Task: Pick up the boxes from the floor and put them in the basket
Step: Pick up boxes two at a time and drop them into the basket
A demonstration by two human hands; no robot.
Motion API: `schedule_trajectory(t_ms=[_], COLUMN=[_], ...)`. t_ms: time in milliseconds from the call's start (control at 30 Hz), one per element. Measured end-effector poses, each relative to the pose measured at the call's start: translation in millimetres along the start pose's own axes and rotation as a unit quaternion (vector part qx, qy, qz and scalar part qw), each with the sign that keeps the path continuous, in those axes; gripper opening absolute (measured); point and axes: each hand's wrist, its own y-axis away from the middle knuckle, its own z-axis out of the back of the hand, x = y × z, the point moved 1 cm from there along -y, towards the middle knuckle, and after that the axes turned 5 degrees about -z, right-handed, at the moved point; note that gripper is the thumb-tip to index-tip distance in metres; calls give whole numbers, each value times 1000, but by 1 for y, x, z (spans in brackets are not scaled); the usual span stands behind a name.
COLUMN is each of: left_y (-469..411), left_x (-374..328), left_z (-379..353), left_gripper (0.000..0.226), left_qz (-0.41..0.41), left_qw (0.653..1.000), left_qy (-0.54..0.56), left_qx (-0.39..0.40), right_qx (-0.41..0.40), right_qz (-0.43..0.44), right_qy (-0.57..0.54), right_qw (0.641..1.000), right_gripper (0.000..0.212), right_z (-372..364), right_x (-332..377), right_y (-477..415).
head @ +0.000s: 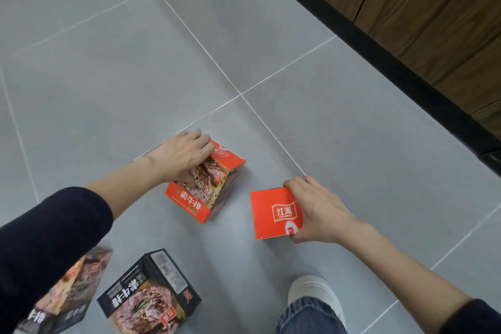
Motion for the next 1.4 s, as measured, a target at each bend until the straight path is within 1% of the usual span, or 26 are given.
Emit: schedule_trajectory(t_ms=[67, 100, 167, 233, 300, 333, 400, 433, 533, 600, 733, 867, 1033, 1167, 1267, 1400], left_y=[25, 35, 51, 57, 53, 49, 43, 40, 33, 33, 40, 65, 126, 200, 271, 386], left_x=[-5, -7, -12, -15, -16, -15, -14, -13, -9, -8, -7, -2, 7, 20, 30, 36], left_z=[-8, -13, -20, -30, -33, -33, -29, -28, -29, -29, -25, -6, 53, 123, 186, 275], left_gripper=[79, 80, 85, 100, 118, 122, 120, 117, 105, 101, 98, 101, 104, 109, 99, 88], left_qz=[26, 37, 55, 81, 68, 57, 43, 43, 43, 58, 100, 141, 206, 259, 308, 382], left_qw=[997, 995, 990, 983, 980, 980, 977, 976, 973, 966, 951, 933, 894, 853, 821, 775], left_qy=[45, 68, 117, 156, 181, 189, 202, 205, 216, 237, 281, 324, 392, 446, 474, 499], left_qx=[-59, -67, -55, -51, -41, -24, 45, 62, 64, 81, 78, 69, 70, 77, 73, 68], right_qx=[1, 0, 4, 11, 15, 16, 22, 24, 28, 36, 65, 89, 120, 143, 147, 152], right_qz=[-10, -15, -25, -32, -32, -32, -37, -38, -41, -45, -63, -83, -98, -81, -51, 16], right_qy=[-9, -11, -12, -20, -33, -36, -37, -36, -40, -43, -54, -85, -130, -150, -152, -113], right_qw=[1000, 1000, 1000, 999, 999, 999, 998, 998, 998, 997, 994, 989, 979, 975, 976, 982], right_gripper=[76, 77, 78, 80, 84, 84, 78, 77, 79, 81, 78, 75, 70, 70, 72, 68], right_z=[0, 0, -1, 1, 4, 6, 9, 9, 11, 14, 24, 48, 112, 192, 260, 357], right_x=[1, 1, 1, 2, 2, 2, 2, 2, 0, 0, 2, 12, 46, 99, 150, 234], right_y=[-1, -2, -3, -4, -7, -8, -12, -14, -18, -22, -27, -20, 6, 35, 60, 104])
